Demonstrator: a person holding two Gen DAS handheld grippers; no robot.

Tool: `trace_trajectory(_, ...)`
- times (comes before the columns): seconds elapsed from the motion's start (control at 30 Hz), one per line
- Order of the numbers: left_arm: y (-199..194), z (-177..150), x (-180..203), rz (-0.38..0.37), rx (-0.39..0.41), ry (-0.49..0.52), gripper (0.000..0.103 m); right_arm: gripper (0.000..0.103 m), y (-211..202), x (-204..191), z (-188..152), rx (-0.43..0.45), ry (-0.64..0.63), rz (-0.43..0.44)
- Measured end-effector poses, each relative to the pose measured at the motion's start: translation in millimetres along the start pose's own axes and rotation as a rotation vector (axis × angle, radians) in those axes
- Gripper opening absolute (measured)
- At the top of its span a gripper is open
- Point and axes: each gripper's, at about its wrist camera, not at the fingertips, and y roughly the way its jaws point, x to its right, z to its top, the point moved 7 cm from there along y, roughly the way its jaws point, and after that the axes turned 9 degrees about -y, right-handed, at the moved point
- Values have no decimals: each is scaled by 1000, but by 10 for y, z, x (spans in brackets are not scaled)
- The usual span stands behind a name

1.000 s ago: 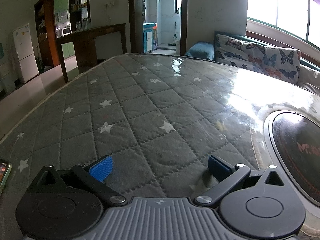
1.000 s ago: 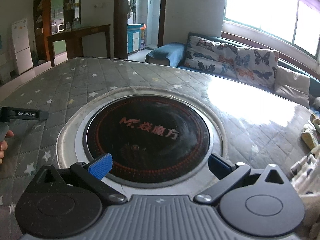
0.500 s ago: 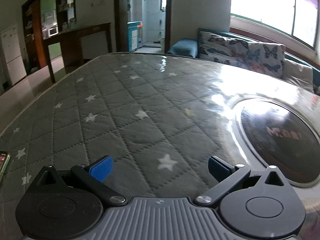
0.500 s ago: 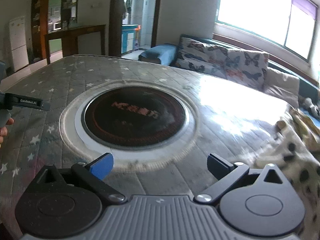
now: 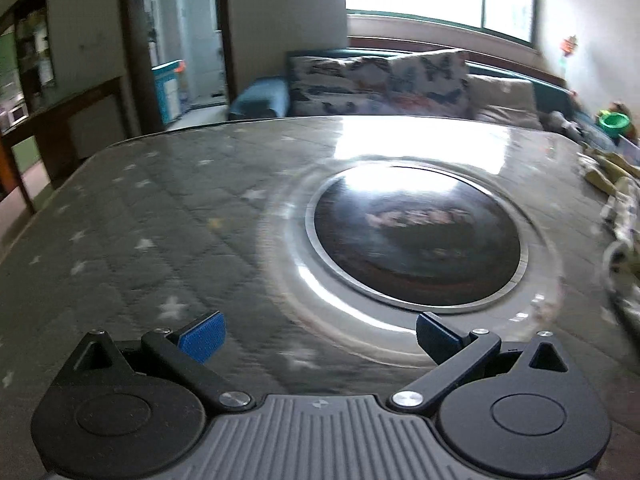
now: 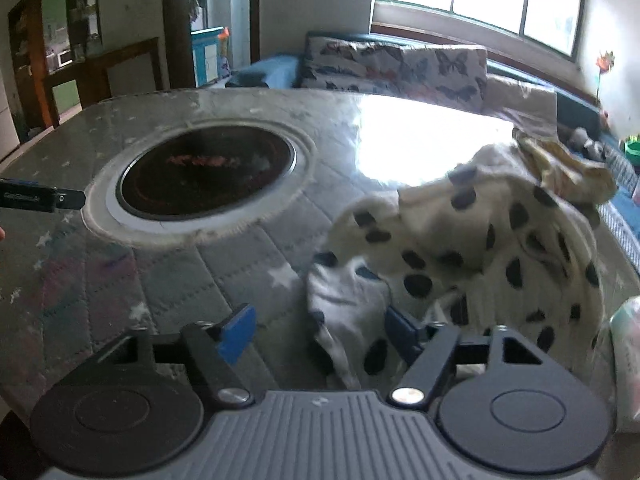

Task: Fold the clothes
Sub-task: 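Move both tools toward the white polka-dot garment beside the table, then grasp the polka-dot garment with the right gripper and pull it onto the table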

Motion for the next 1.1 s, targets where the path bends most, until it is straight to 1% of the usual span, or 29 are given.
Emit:
trace_trajectory(0.1, -42, -37, 167, -33, -1, 53, 103, 53, 75, 76, -82, -27, 31, -10)
trace_trajectory(0.13, -47, -54, 215, -47, -4, 66, 103, 45, 95, 100, -107, -32, 47, -6)
trace_trajectory(0.2, -59, -80, 282, -74, -15, 77, 103, 35, 117, 131, -128, -27, 63, -15)
trace_trajectory(0.27, -78, -97, 345, -105, -26, 74, 103, 18, 124, 105, -121, -17, 75, 6)
trace_trajectory(0.33, -108, -114, 428, -147, -41, 68, 103, 11, 129, 72, -114, -7, 88, 33)
trace_trajectory(0.43, -166, -132, 580, -220, -67, 71, 103, 10, 125, -42, -95, 13, 89, 75)
trace_trajectory(0.5, -196, -134, 680, -265, -75, 75, 103, 9, 128, -154, -69, 31, 86, 121)
trace_trajectory(0.7, -233, -140, 909, -364, -112, 67, 103, 8, 149, -585, 17, 70, 41, 267)
trace_trajectory(0.8, -233, -143, 996, -404, -127, 57, 103, 8, 113, -845, 21, 87, -10, 352)
trace_trajectory(0.9, -206, -163, 1049, -410, -130, 80, 103, 9, 30, -1084, 0, 90, -83, 419)
trace_trajectory(0.93, -182, -174, 1049, -403, -136, 86, 103, 12, -4, -1126, -8, 87, -100, 431)
trace_trajectory(0.97, -164, -185, 1053, -406, -142, 87, 103, 17, -60, -1145, -21, 89, -116, 436)
trace_trajectory(1.07, -119, -219, 1052, -412, -155, 83, 103, 23, -253, -1151, -71, 96, -154, 439)
trace_trajectory(1.1, -106, -227, 1051, -409, -155, 88, 103, 24, -320, -1119, -92, 96, -158, 435)
